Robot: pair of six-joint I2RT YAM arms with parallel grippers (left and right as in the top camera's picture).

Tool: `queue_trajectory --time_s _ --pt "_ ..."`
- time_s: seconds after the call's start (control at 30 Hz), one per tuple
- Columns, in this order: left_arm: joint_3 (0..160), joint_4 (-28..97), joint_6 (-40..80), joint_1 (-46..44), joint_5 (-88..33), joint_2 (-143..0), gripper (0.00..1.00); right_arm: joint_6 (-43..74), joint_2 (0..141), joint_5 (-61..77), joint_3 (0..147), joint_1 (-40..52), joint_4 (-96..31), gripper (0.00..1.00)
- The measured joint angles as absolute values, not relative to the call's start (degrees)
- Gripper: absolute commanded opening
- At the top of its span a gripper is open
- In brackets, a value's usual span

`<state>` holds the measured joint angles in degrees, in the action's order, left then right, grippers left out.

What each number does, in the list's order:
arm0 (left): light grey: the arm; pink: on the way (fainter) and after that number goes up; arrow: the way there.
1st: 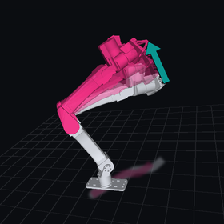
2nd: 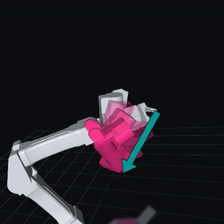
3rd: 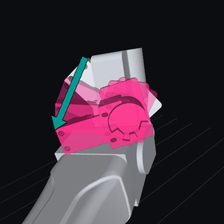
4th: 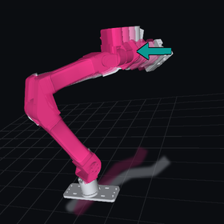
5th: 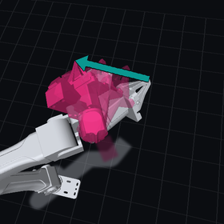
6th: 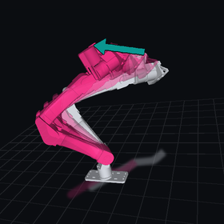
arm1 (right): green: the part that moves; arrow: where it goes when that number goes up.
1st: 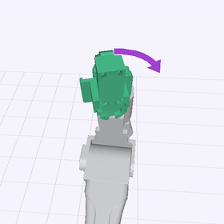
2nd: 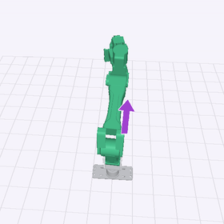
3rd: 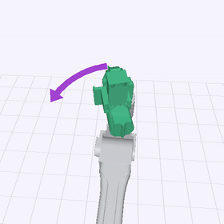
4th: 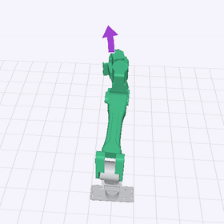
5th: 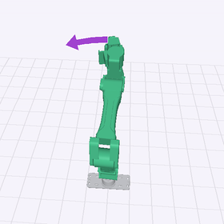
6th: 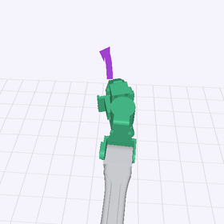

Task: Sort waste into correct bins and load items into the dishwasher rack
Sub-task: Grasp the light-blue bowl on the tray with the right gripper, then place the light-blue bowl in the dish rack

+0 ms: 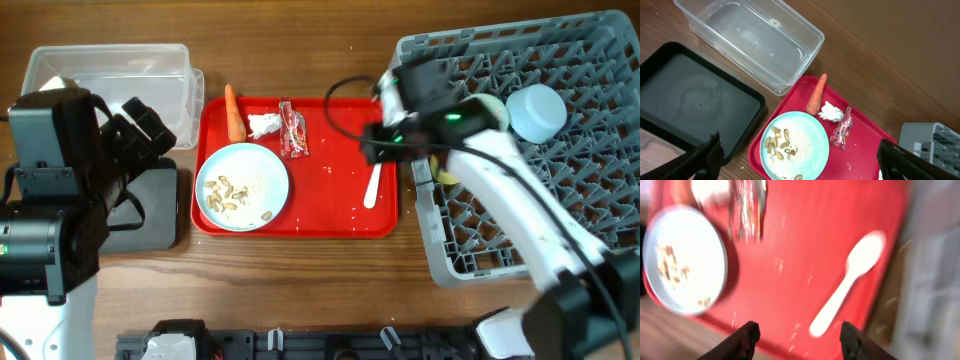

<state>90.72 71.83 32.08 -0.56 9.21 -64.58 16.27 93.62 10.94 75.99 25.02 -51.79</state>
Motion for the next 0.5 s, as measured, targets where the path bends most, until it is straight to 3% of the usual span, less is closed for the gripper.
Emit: queue_trajectory --time_s 0.23,0.43,0.5 --pt "90.7 71.8 32.1 -0.6 9.2 -64.6 1.0 33.5 105.8 8.9 75.7 27.6 -51.3 0.5" --pt "90.7 71.8 32.1 -0.6 9.2 -64.6 1.0 37.5 114.3 4.3 75.7 27.1 -50.1 0.5" --pt "90.7 71.8 32.1 -0.6 9.2 -64.6 1.0 37.8 114.9 3.3 75.9 26.8 -50.1 0.45"
